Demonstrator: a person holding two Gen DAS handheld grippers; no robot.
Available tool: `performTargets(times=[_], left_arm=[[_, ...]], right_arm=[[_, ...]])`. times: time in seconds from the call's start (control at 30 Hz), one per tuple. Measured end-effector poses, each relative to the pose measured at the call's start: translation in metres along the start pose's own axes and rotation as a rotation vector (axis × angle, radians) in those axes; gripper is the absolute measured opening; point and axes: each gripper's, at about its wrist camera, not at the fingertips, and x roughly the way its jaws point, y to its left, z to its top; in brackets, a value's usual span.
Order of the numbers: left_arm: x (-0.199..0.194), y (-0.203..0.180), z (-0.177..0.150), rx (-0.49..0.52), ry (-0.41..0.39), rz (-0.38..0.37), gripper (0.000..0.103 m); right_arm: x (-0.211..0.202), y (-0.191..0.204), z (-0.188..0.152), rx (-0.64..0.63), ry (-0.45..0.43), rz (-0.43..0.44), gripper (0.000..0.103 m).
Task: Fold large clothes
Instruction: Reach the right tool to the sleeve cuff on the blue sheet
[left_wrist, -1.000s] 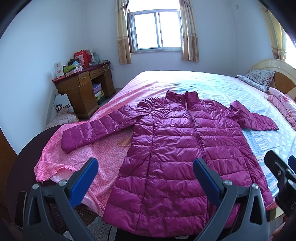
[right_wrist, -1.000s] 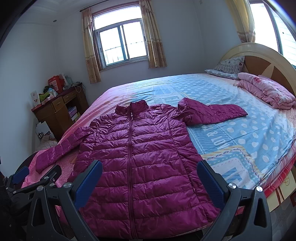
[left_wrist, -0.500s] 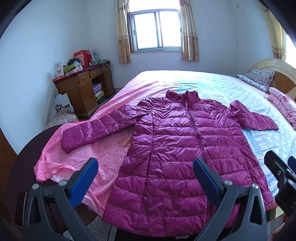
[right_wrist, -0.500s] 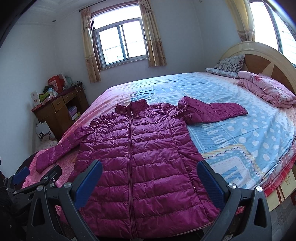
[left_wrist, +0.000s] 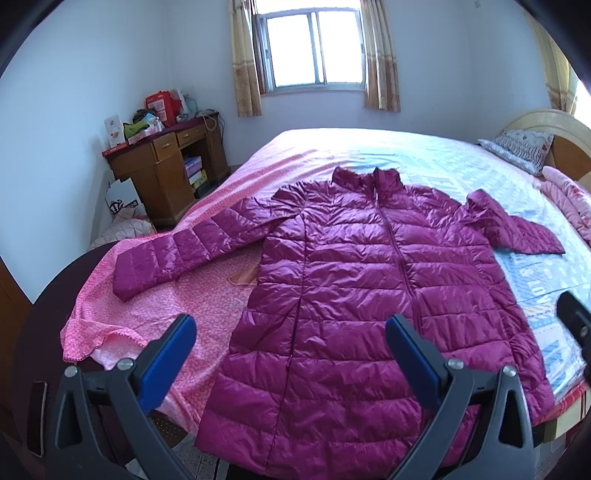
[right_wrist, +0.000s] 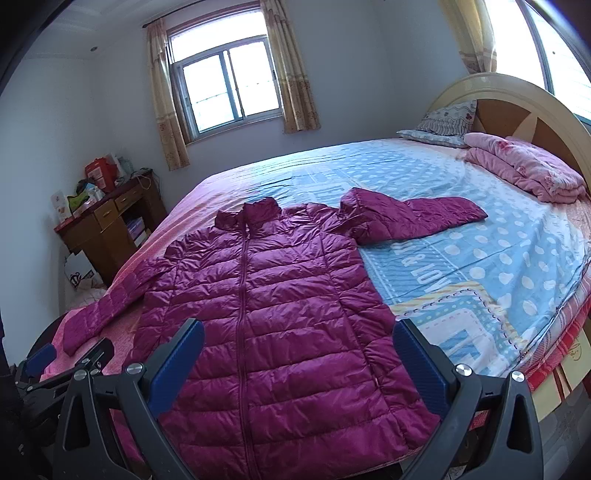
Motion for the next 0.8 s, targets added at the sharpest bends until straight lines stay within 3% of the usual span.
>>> performTargets(times=[0.33,0.53,0.7,0.8], left_arm=[[0.040,-0.015,0.024,0.011,0.032,-0.004,0.103],[0.065,-0.032,0.042,0.036,0.033,-0.011,0.103],[0.100,-0.037,0.058,0.044,0.037,-0.078,0.103],[0.124,-0.031,0.068,0.024,0.011,-0.062,0.103]], right_arm=[[0.036,-0.020,0.030,0.006,-0.009,-0.057,0.102],[0.057,-0.028,0.051,-0.054,-0.083,-0.050,0.102],[0.091,-0.072,0.074,0.003,-0.082,-0.052,0.102],[0.111,-0.114,0.086,0.097,-0.079,-0.034,0.100]])
